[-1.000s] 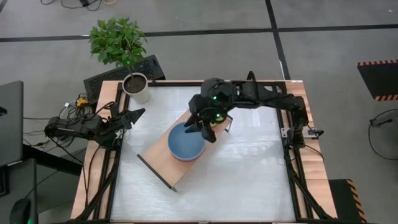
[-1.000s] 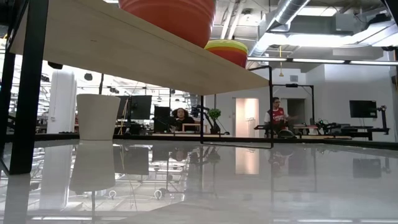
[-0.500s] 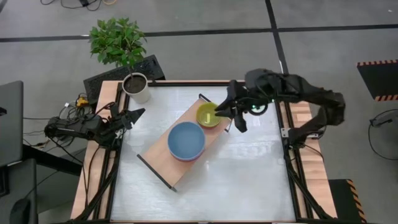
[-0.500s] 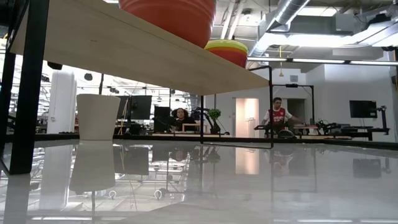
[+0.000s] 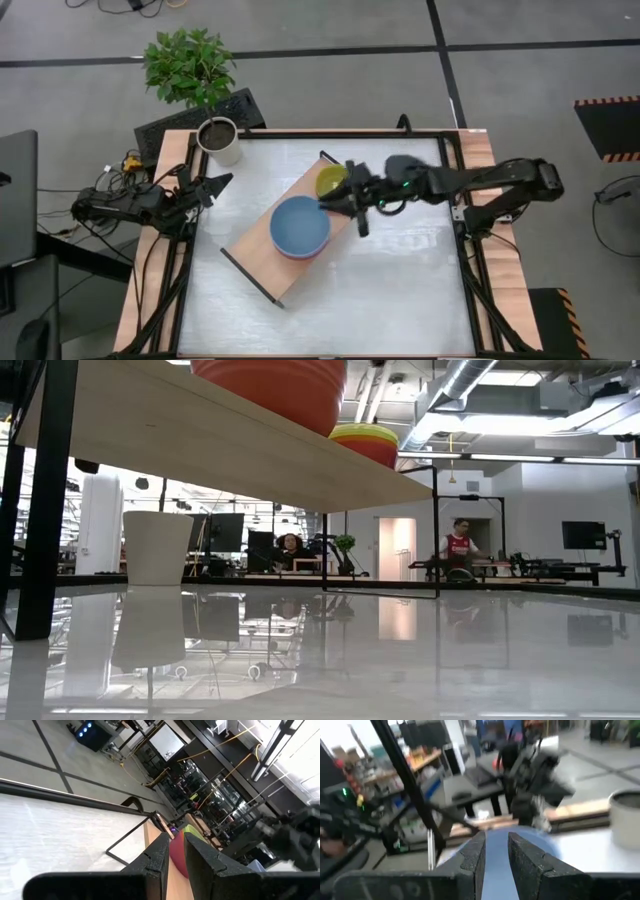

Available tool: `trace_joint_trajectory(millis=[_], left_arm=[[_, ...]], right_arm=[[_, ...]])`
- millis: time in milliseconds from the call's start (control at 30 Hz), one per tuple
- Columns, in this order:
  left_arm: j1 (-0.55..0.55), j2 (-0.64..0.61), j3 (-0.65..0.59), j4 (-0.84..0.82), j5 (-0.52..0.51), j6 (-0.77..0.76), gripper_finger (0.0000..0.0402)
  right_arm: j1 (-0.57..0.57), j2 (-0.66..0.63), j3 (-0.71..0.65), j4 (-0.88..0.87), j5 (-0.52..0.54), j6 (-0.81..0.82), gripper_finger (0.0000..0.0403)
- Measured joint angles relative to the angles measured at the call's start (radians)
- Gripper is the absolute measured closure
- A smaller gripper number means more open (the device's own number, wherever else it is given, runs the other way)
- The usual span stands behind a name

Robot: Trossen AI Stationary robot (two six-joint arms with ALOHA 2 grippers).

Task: Place and stack bowls onto a shelf
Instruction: Stack the blue bowl on top of the pink bowl into the shelf, then return to Home Position

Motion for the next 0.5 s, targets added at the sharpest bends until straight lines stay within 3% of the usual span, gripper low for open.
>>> trace_joint_trajectory(millis=[200,500], left_arm=[[0.0,0.0,0.0,0.0,0.002,-0.001,0.0358],[0.0,0.0,0.0,0.0,0.0,0.009,0.0358]], right_arm=[[0.012,0.083,-0.002,0.006,-0.006,0.036,0.0295],[-0.005,0.031,0.004,0.051,-0.006,0.009,0.0295]])
